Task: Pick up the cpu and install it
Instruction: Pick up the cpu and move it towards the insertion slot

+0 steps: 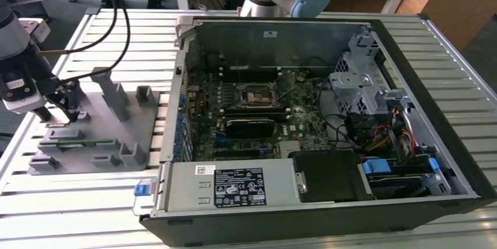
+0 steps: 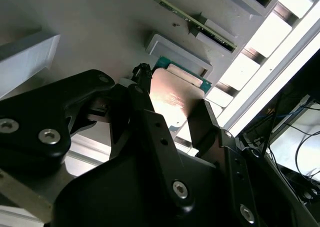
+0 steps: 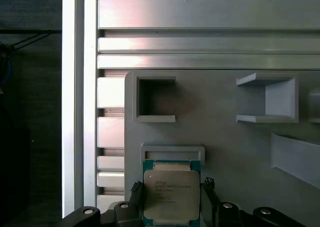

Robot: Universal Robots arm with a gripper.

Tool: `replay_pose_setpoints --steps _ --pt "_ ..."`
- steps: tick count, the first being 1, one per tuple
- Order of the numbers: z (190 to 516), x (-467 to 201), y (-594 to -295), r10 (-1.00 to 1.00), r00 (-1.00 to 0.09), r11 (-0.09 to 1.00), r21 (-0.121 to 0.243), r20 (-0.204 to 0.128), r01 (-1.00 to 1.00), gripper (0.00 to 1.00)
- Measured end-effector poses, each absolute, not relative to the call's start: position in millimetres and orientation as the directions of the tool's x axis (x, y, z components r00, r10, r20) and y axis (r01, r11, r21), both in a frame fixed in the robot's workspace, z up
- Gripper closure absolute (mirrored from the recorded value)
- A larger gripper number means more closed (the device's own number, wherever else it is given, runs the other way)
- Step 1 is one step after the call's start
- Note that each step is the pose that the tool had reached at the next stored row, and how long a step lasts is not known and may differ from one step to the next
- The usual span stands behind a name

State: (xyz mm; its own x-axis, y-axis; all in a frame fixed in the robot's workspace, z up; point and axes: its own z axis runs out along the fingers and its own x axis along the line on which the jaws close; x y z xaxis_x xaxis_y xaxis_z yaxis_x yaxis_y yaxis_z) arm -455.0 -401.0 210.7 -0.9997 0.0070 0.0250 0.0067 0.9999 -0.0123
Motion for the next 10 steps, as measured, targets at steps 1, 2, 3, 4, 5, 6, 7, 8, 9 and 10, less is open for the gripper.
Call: replay_pose_setpoints --steps 1,2,3,4,5,6,7,8,9,10 --pt "210.8 -455.0 -401.0 0.007 -1.000 1.000 -0.012 0.025 0.007 0.46" --pt "211.0 -455.0 -401.0 0.007 -1.000 1.000 -0.012 0.025 0.007 0.46" --pt "211.3 -455.0 -401.0 0.007 -1.000 1.000 -0.012 0.025 0.007 0.46" --pt "211.7 -455.0 -401.0 0.007 -1.000 1.000 -0.012 0.025 0.007 0.46" --pt "212.1 -455.0 -401.0 0.007 -1.000 1.000 -0.012 0.025 0.007 0.46" --pt "212.3 -455.0 -401.0 0.007 -1.000 1.000 -0.012 0.025 0.007 0.46" --pt "214.0 -455.0 -401.0 0.007 -1.000 1.000 -0.012 0.025 0.007 0.46" --pt "214.5 -455.0 -401.0 0.007 -1.000 1.000 -0.012 0.025 0.007 0.46" --pt "214.9 -455.0 -401.0 0.007 -1.000 1.000 -0.012 0.025 0.007 0.46" --pt "215.2 -455.0 -401.0 0.007 -1.000 1.000 -0.012 0.025 0.007 0.46"
